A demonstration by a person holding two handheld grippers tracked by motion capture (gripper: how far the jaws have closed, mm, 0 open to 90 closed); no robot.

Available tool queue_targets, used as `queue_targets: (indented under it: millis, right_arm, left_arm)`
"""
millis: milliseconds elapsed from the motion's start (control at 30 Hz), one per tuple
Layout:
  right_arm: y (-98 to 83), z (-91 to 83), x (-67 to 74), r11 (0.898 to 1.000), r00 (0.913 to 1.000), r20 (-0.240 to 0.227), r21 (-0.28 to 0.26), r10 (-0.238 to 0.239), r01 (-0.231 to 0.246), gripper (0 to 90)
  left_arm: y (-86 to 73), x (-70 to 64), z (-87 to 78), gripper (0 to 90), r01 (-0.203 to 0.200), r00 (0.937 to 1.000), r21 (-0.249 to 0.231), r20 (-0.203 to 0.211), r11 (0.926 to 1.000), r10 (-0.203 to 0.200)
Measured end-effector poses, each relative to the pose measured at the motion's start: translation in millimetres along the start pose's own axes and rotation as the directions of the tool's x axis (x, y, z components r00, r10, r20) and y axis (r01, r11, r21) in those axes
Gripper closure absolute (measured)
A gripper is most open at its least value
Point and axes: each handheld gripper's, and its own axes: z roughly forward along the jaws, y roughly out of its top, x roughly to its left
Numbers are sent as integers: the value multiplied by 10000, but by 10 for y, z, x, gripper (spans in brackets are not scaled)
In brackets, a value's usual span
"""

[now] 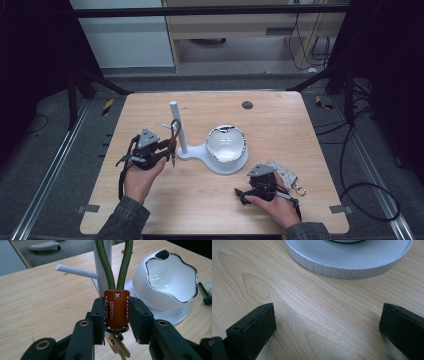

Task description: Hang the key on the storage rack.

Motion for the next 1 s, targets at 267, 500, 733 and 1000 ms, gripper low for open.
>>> queue_targets:
  millis: [267, 500, 733, 1000]
  right_arm:
    - [-1, 0, 1, 10000, 10000, -9, -5, 8, -8, 8]
    - [-1, -1, 1, 10000, 10000, -9, -6, 13, -13, 8]
    - [-1, -1, 1, 10000, 10000, -9, -4, 16, -16, 8]
    - [-2, -2, -4, 10000, 10000, -19, 8, 20, -20, 5]
  left_arm:
    - [12, 2, 54, 660, 44, 10000, 77, 34, 10000, -45]
    - [30, 18, 88, 658, 30, 10000, 185, 37, 9998, -30]
    - [37, 37, 143, 658, 48, 10000, 270, 57, 9996, -50]
    - [27, 50, 197, 575, 171, 9996, 295, 214, 9994, -178]
